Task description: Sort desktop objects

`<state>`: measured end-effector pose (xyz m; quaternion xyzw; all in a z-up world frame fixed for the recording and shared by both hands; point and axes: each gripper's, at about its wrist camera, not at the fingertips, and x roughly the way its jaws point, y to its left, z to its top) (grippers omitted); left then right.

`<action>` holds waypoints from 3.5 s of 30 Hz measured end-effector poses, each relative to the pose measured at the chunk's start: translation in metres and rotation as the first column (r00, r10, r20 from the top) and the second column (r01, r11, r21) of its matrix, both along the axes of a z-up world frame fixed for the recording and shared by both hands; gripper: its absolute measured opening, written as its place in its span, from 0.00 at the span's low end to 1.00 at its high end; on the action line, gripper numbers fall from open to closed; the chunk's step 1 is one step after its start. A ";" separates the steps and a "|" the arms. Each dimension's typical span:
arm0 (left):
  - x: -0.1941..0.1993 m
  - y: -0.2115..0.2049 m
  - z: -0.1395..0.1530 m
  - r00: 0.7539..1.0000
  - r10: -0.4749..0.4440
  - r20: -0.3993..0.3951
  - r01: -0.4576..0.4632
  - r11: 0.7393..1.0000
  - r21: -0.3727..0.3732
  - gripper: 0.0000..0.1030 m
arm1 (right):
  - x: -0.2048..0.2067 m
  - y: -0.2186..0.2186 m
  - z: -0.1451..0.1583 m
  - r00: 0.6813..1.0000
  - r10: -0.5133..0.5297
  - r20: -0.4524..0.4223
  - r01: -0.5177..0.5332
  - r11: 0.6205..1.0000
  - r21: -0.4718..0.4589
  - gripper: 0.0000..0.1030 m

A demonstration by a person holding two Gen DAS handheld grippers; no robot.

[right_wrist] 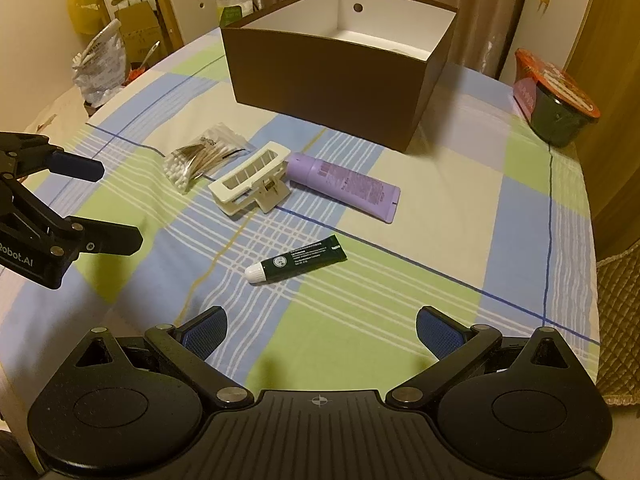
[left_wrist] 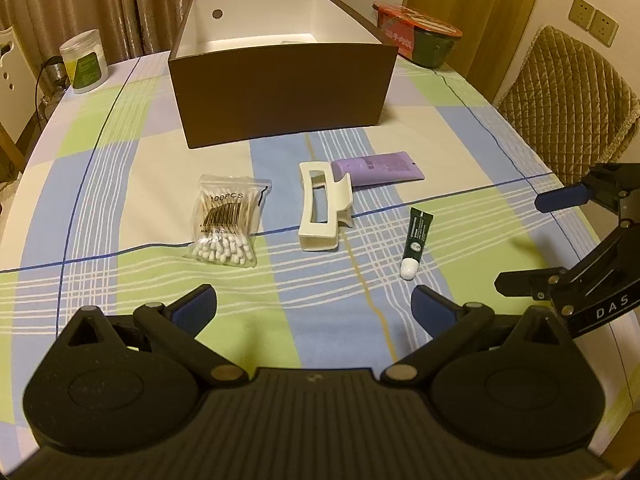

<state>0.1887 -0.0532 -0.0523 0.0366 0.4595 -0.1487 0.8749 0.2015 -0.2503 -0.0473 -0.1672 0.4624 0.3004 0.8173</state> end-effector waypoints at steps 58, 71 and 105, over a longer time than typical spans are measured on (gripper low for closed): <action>0.071 -0.022 -0.049 0.987 -0.157 -0.025 0.158 0.986 0.059 0.26 | 0.120 0.101 -0.064 0.797 0.603 0.026 -0.584 0.781 -0.220 0.51; 0.081 -0.012 -0.067 0.988 -0.152 -0.037 0.154 0.987 0.056 0.28 | 0.115 0.104 -0.064 0.806 0.591 0.015 -0.574 0.788 -0.222 0.30; 0.068 0.014 -0.017 0.979 -0.157 0.131 0.149 0.986 0.072 0.25 | 0.082 0.075 0.029 0.901 0.359 0.245 -0.361 0.932 -0.038 0.28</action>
